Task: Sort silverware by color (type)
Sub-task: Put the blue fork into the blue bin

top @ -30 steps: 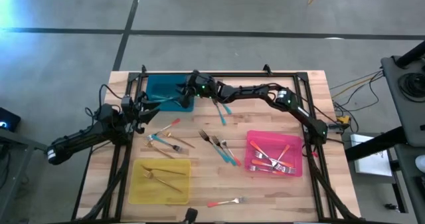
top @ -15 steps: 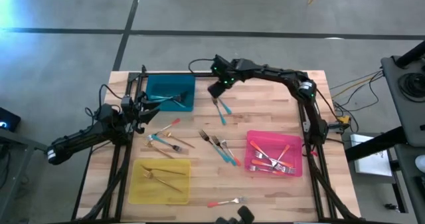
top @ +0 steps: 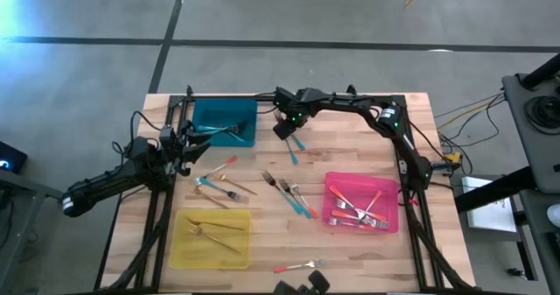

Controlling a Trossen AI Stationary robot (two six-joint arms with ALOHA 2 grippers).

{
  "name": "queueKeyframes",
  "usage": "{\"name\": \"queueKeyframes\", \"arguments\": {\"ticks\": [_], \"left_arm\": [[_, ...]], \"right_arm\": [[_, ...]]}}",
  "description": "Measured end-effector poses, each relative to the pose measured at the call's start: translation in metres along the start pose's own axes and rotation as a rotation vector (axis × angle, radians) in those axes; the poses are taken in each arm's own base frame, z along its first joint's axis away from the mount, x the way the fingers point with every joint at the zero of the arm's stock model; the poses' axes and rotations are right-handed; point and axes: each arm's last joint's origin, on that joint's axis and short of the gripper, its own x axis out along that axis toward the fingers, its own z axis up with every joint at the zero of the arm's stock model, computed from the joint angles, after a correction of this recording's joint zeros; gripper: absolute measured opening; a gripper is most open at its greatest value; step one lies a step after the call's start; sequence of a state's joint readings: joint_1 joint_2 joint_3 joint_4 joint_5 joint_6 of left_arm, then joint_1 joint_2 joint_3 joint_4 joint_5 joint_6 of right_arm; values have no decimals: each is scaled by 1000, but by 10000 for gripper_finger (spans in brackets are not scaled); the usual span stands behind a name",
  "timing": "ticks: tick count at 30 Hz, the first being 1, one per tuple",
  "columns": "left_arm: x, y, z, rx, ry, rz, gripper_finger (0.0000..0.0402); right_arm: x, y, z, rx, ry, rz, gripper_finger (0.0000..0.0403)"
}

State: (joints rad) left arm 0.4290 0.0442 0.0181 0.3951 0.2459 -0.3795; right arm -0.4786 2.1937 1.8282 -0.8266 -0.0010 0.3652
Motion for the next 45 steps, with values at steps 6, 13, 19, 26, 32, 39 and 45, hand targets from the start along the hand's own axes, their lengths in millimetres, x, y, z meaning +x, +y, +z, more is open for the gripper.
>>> {"name": "queueKeyframes", "arguments": {"ticks": [6, 13, 19, 26, 32, 39, 45], "left_arm": [[0, 0, 0, 0, 0, 0, 141], [0, 0, 0, 0, 0, 0, 141], [0, 0, 0, 0, 0, 0, 141], [0, 0, 0, 0, 0, 0, 141], [0, 0, 0, 0, 0, 0, 141], [0, 0, 0, 0, 0, 0, 141], [0, 0, 0, 0, 0, 0, 141]], "right_arm": [[2, -1, 1, -5, -8, -1, 82], [2, 1, 3, -16, -27, 5, 80], [1, 4, 4, -21, -48, 16, 79], [1, 12, 0, -38, -44, 22, 79], [1, 21, -5, -66, -28, 28, 79], [11, 20, -6, -76, -13, 14, 79], [14, 20, -7, -82, -7, 16, 79]]}}
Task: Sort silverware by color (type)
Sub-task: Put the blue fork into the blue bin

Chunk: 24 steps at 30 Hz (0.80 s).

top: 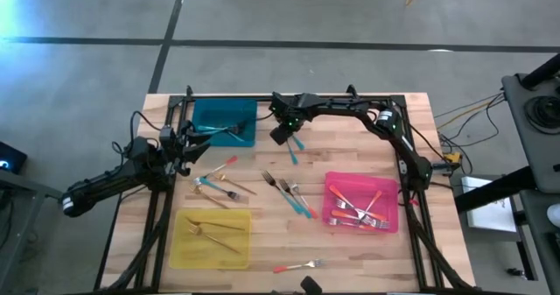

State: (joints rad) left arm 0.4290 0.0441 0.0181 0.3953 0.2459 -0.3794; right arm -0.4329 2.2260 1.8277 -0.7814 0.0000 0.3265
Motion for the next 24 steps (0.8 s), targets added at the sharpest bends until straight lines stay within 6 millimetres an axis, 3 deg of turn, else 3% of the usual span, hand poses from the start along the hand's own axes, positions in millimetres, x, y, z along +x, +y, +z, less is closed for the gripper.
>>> {"name": "queueKeyframes", "arguments": {"ticks": [10, 24], "left_arm": [[0, 0, 0, 0, 1, 0, 141], [0, 0, 0, 0, 0, 0, 141]], "right_arm": [[-34, 6, 17, -13, -105, 34, 79], [-19, -3, -2, -14, 10, -87, 79]]}}
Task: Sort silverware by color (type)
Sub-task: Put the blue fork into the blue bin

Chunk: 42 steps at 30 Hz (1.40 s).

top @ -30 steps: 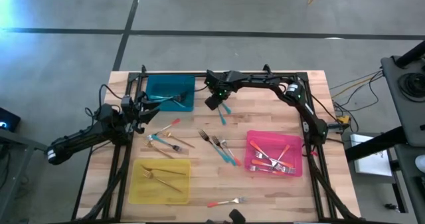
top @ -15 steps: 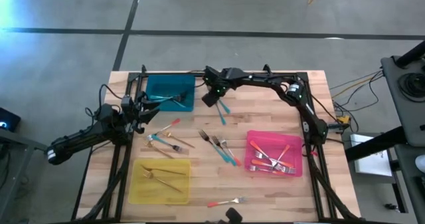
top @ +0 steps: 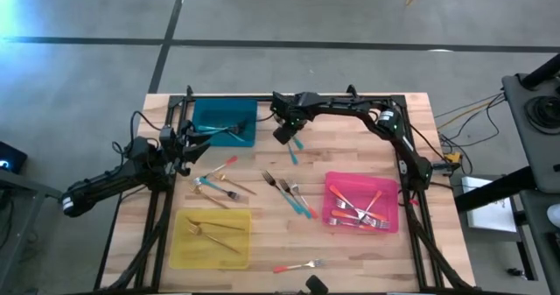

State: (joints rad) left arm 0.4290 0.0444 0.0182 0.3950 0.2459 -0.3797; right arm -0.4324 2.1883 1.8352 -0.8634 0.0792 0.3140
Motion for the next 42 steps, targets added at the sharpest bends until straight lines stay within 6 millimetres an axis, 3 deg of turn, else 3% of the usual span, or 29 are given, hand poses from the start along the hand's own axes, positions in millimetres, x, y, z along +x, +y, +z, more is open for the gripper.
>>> {"name": "queueKeyframes", "arguments": {"ticks": [17, 29, 42], "left_arm": [[0, 0, 0, 0, 0, 0, 141], [0, 0, 0, 0, -1, 0, 141], [0, 0, 0, 0, 0, 0, 141]], "right_arm": [[7, -1, -3, 19, -2, 1, 79], [-9, 1, 9, 24, -70, 23, 79], [3, 9, -4, 9, -15, 16, 79]]}}
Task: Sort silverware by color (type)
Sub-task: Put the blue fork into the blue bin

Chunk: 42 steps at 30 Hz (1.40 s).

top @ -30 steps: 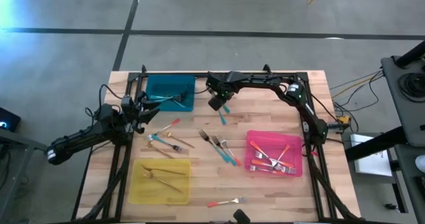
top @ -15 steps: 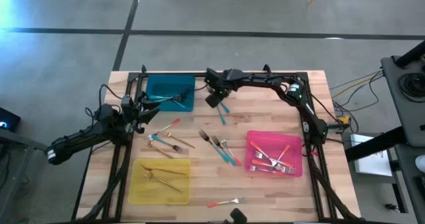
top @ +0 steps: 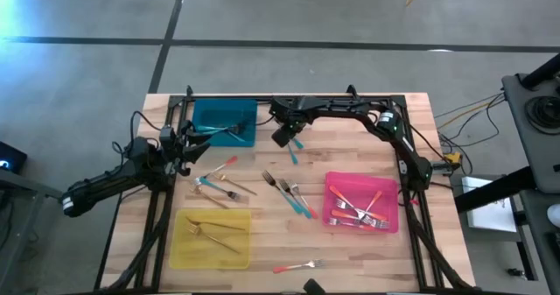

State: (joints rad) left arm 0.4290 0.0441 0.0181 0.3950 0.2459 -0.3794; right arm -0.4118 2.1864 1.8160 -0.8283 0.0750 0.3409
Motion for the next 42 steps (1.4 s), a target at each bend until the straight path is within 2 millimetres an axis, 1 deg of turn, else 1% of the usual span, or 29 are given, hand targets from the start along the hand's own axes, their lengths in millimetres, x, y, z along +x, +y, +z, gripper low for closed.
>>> {"name": "queueKeyframes", "arguments": {"ticks": [4, 11, 14, 17, 20, 28, 31, 33, 36, 42], "left_arm": [[0, 0, 0, 0, 0, 0, 141], [0, 0, 0, 0, 0, 0, 141], [0, 0, 0, 0, 0, 0, 141], [0, 0, 0, 0, 0, 0, 141], [0, 0, 0, 0, 0, 0, 141], [0, 0, 0, 0, 0, 0, 141], [0, 0, 0, 0, 0, 0, 141], [0, 0, 0, 0, 0, 0, 141], [0, 0, 0, 0, 0, 0, 141], [0, 0, 0, 0, 0, 0, 141]], "right_arm": [[1, 0, -1, 0, 3, 2, 79], [14, -2, -11, -4, 43, -12, 79], [17, -2, -12, -9, 50, -13, 76], [17, -2, -11, -16, 37, -8, 58], [17, -1, -9, -17, 27, 0, 23], [12, -2, -5, -11, -19, 5, 14], [8, -2, 4, -3, -115, 21, 13], [1, -1, 12, 5, -189, 46, 12], [-12, 4, 25, 9, -338, 104, 12], [-27, 17, 43, 18, -572, 195, 11]]}}
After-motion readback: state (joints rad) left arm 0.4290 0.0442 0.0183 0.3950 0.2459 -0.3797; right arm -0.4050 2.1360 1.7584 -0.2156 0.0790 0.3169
